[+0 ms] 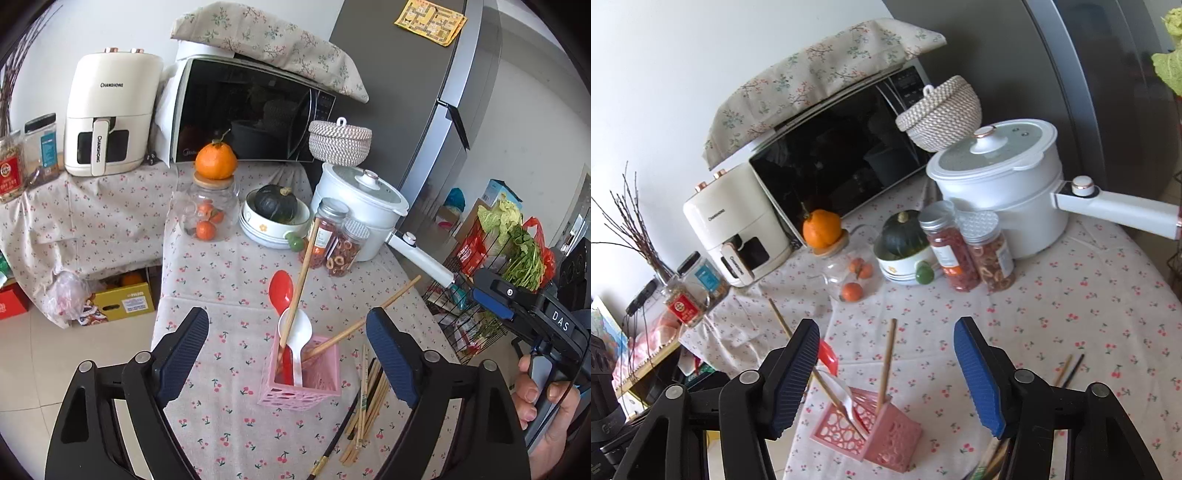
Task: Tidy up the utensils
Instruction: 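Move both grippers back toward the chopstick pile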
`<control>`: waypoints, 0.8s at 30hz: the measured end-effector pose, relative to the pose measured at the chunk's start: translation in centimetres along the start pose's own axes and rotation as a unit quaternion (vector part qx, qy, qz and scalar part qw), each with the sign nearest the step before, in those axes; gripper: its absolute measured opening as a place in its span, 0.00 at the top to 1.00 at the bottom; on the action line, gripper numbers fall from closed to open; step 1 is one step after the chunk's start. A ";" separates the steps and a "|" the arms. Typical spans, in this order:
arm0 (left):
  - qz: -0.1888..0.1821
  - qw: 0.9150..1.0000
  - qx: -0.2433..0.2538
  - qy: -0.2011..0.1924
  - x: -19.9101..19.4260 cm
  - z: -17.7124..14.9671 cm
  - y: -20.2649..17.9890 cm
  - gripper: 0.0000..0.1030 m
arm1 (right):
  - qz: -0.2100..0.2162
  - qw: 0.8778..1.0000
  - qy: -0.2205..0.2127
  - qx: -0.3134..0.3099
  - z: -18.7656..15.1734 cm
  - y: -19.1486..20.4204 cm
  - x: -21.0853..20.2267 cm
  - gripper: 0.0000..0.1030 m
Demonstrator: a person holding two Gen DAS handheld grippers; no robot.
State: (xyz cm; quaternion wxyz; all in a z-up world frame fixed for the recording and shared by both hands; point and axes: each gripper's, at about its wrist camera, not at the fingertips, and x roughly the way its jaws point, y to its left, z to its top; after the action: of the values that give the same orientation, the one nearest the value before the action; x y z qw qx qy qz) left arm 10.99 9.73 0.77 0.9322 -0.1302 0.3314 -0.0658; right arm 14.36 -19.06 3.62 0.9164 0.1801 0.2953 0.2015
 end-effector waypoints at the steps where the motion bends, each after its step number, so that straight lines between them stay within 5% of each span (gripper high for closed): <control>1: 0.004 1.000 0.004 0.017 0.4 -0.4 0.1 0.09 | -0.012 1.000 0.005 0.000 -0.1 -0.5 -0.1 0.31; 6: 0.023 0.996 0.022 0.088 2.4 -2.7 0.4 0.09 | -0.063 0.997 0.047 0.006 -1.1 -3.3 0.3 0.17; 12: 0.030 0.990 0.008 0.138 4.2 -5.0 1.2 0.09 | -0.120 0.987 0.101 0.019 -3.1 -6.4 1.9 0.13; 24: 0.029 0.979 0.038 0.197 6.8 -8.6 -1.2 0.09 | -0.224 0.944 0.237 0.059 -7.9 -12.5 8.0 0.13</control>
State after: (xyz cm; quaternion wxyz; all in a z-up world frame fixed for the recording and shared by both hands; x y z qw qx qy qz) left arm 10.76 5.48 -9.41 0.8541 -0.0693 0.5098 -0.0757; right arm 18.73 -24.24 -11.79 0.8292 0.1102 0.5479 0.0100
